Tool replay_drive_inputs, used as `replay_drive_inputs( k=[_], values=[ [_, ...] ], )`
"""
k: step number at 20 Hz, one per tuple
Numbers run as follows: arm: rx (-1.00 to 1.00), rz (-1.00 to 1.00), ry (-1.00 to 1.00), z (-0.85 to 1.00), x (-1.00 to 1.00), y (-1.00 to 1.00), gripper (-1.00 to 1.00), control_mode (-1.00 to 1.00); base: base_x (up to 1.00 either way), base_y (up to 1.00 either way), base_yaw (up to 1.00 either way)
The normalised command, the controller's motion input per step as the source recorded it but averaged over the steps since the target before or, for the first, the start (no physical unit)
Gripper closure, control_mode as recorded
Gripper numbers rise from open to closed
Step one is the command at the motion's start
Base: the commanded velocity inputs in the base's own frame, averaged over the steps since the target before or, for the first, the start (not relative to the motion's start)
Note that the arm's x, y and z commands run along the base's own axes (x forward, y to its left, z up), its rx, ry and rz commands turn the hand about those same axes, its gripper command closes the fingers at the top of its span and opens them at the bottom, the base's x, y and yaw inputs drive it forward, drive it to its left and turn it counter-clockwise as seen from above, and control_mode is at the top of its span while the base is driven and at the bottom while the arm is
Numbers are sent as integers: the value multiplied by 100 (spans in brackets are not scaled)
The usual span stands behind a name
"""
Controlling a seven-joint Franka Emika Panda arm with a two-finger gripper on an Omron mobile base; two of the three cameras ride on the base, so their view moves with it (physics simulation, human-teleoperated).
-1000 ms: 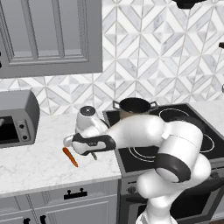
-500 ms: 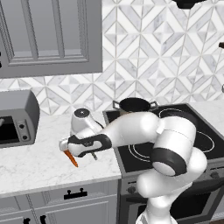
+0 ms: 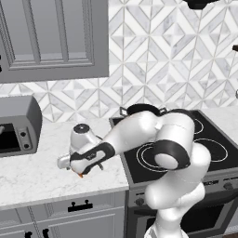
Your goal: Put the carrot and sweet potato in the pot. Retrieve the spatula and lightly stir the vegetables in the pot.
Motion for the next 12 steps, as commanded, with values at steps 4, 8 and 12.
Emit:
replay_drive_inputs(
  k=[4,8,12],
  values=[
    [0,-1,0,-37,5,30,-100,-100,0,0,0],
    [0,-1,0,-28,7,19,-100,-100,0,0,0],
    [0,0,0,-27,3,15,-100,-100,0,0,0]
  ],
)
